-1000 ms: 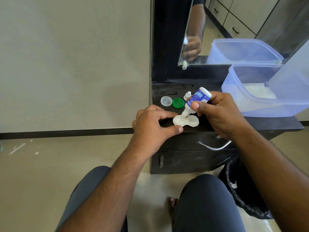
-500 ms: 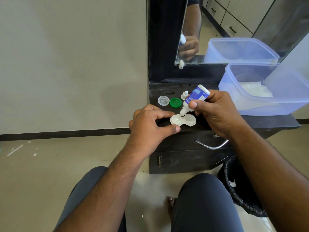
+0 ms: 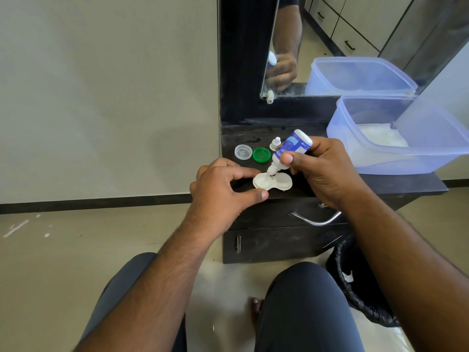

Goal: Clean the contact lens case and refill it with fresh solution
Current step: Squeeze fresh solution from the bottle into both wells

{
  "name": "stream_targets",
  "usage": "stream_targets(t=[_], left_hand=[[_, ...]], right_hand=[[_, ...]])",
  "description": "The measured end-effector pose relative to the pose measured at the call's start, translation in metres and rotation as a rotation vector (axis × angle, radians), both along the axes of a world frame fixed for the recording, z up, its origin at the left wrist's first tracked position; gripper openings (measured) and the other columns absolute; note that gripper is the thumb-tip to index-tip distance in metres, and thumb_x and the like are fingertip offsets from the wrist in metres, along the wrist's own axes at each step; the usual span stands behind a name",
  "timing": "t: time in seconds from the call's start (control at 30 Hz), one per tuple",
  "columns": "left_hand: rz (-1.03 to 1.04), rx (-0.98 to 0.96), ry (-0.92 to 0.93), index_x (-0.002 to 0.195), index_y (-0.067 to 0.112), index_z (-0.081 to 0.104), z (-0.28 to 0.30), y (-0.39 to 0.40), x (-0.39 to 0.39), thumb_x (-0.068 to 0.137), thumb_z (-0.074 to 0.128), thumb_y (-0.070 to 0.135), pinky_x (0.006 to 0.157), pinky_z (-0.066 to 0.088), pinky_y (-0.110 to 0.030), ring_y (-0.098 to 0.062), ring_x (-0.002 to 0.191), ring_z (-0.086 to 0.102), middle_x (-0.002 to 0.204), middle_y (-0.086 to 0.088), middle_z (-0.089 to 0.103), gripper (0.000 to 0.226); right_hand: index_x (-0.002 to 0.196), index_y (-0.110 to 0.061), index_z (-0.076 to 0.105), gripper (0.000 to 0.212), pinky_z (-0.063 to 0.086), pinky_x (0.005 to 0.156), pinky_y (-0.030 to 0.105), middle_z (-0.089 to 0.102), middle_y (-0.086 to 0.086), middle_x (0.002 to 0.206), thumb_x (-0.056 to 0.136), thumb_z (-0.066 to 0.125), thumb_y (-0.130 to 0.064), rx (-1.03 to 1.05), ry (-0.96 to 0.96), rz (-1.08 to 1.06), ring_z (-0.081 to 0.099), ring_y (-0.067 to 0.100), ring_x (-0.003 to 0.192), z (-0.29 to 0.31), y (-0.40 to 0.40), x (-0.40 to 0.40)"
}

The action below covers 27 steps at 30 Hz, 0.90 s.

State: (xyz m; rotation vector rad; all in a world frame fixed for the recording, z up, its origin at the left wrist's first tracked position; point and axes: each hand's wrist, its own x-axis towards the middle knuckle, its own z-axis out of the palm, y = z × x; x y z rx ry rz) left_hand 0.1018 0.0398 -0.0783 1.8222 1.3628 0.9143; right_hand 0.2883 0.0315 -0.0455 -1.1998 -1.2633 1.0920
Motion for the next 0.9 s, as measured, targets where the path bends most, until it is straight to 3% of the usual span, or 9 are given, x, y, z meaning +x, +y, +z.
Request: stream_targets(t=[0.6, 0.77, 0.9], left_hand=[[-0.006, -0.005, 0.022, 0.097, 0.047, 0.071, 0.0007, 0.0007, -0.0004, 0.054, 0.072, 0.058, 0.086, 0.046, -0.052, -0.019, 0.098, 0.055, 0.089, 0.016, 0.056, 0.045], [-0.003, 0.009, 0.033, 0.102, 0.045, 0.071, -0.0032, 0.0017, -0.0041, 0.054, 0.072, 0.06, 0.086, 0.046, -0.053, -0.018, 0.097, 0.056, 0.089, 0.017, 0.056, 0.051], [-0.015, -0.003, 0.066, 0.106, 0.044, 0.07, 0.0019, -0.0006, -0.0039, 0.059, 0.078, 0.057, 0.086, 0.046, -0.053, -0.016, 0.098, 0.055, 0.093, 0.018, 0.057, 0.05]], right_hand=[[0.075, -0.024, 0.078, 0.01, 0.049, 0.06, 0.019, 0.075, -0.002, 0.076, 0.066, 0.078, -0.021, 0.014, 0.021, 0.002, 0.065, 0.008, 0.072, -0.0045, 0.0032, 0.0053], [0.071, -0.019, 0.075, 0.023, 0.046, 0.055, 0.019, 0.072, -0.002, 0.071, 0.056, 0.085, -0.034, 0.026, 0.176, -0.015, 0.061, 0.008, 0.066, -0.0057, 0.0043, 0.0024], [0.066, -0.017, 0.074, 0.019, 0.04, 0.05, 0.019, 0.068, -0.003, 0.062, 0.058, 0.08, -0.033, 0.012, 0.287, -0.107, 0.052, 0.007, 0.056, -0.0016, 0.0028, 0.0021]])
